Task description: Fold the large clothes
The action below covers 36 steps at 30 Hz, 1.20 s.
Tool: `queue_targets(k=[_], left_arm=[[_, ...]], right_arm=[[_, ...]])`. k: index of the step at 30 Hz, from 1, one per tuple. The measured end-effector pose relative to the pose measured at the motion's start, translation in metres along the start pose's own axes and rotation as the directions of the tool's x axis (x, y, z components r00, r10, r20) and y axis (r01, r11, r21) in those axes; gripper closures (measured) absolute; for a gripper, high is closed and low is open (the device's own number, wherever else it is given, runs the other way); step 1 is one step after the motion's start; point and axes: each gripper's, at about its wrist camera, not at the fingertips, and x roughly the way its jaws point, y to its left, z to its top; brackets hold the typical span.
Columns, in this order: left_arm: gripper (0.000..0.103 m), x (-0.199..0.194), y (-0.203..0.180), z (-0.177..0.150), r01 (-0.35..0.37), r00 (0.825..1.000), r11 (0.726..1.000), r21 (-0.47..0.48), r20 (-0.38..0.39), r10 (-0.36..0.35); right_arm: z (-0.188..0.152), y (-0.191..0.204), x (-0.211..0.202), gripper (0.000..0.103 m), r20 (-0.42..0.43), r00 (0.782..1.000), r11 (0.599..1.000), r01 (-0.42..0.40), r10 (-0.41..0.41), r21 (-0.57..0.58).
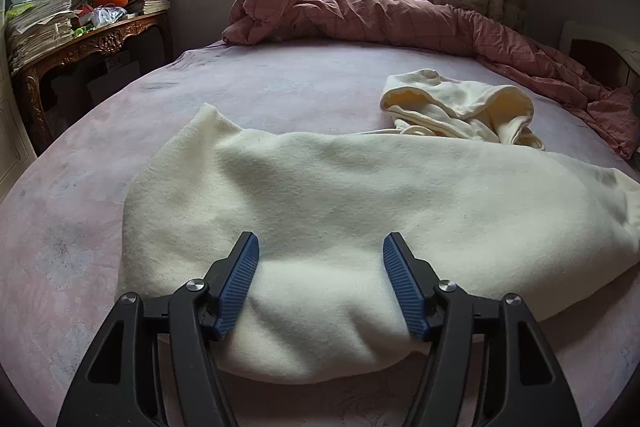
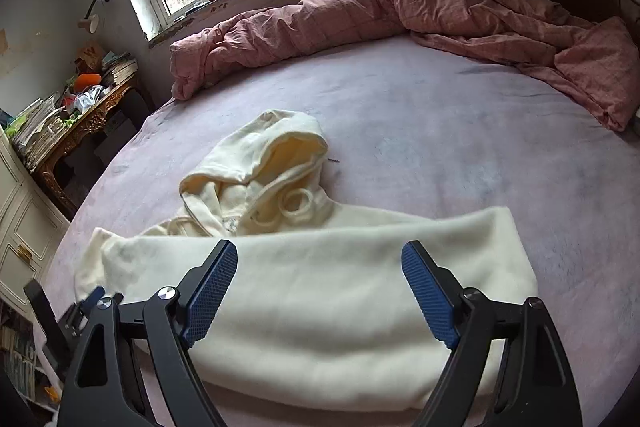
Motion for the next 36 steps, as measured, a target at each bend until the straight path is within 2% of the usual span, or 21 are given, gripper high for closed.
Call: queue_targets(k=[2,6,9,11,13,16,18,20,22,24,26,27,28,30,32,36], left_arm=[[0.037,0.0,0.005,-0.001,0.023,1.0,1.0,-0.021,0.003,-0.023],[0.031,0.002,0.009,-0.001,0.027,1.0,0.999,-0.045,-0.005,-0.028],[0.029,0.002,0.006,-0.001,0.007,1.0,0.999,-0.038,-0.009,-0.007],[0.028,0.001,0.008,0.001,0.001,1.0,0.999,-0.049,-0.011,-0.002],[0.028,-0.006,0.009,0.006,-0.003,1.0,0.999,-0.052,0.014,0.004],[0.028,-0.02,0.01,0.021,0.038,0.996,0.999,0.013,0.076,-0.039],[0.025,-0.028,0.012,0.028,-0.037,0.991,0.997,0.064,0.13,0.028],[0.023,-0.028,0.022,0.029,-0.08,0.987,0.996,0.049,0.141,0.072],[0.023,-0.021,0.035,0.028,-0.059,0.993,0.998,-0.003,0.106,0.059],[0.023,-0.015,0.043,0.027,-0.032,0.995,0.999,-0.005,0.099,0.032],[0.023,-0.014,0.04,0.027,-0.053,0.991,0.998,0.038,0.125,0.047],[0.023,-0.014,0.039,0.027,-0.068,0.989,0.996,0.049,0.134,0.061],[0.023,-0.016,0.037,0.027,-0.063,0.989,0.997,0.049,0.135,0.055],[0.023,-0.021,0.034,0.026,-0.035,0.99,0.998,0.052,0.138,0.027],[0.023,-0.027,0.028,0.026,-0.033,0.988,0.997,0.068,0.156,0.022],[0.023,-0.043,0.019,0.026,-0.035,0.981,0.995,0.092,0.193,0.017]], right_arm=[[0.032,0.024,0.016,0.017,-0.018,0.999,0.999,-0.033,0.033,-0.019],[0.09,0.082,0.067,0.017,-0.024,1.0,0.993,-0.001,-0.002,-0.12],[0.122,0.115,0.133,0.017,-0.073,0.994,0.98,0.063,-0.078,-0.191],[0.136,0.128,0.185,0.018,-0.142,0.98,0.967,0.107,-0.142,-0.229],[0.146,0.135,0.229,0.032,-0.163,0.966,0.95,0.149,-0.199,-0.275],[0.165,0.133,0.28,0.04,-0.156,0.964,0.948,0.169,-0.216,-0.268],[0.177,0.127,0.309,0.04,-0.172,0.965,0.955,0.152,-0.2,-0.256],[0.186,0.126,0.338,0.04,-0.211,0.96,0.95,0.12,-0.185,-0.288],[0.189,0.127,0.363,0.04,-0.239,0.949,0.933,0.117,-0.206,-0.34],[0.189,0.123,0.385,0.04,-0.271,0.939,0.935,0.113,-0.211,-0.337],[0.187,0.113,0.395,0.044,-0.288,0.941,0.96,0.098,-0.175,-0.263],[0.185,0.112,0.397,0.067,-0.278,0.946,0.964,0.097,-0.166,-0.248],[0.184,0.112,0.396,0.084,-0.264,0.951,0.964,0.094,-0.161,-0.25],[0.184,0.117,0.38,0.09,-0.213,0.964,0.961,0.104,-0.162,-0.258],[0.184,0.125,0.352,0.091,-0.151,0.977,0.96,0.109,-0.151,-0.257],[0.171,0.147,0.264,0.091,-0.046,0.993,0.948,0.09,-0.109,-0.304]])
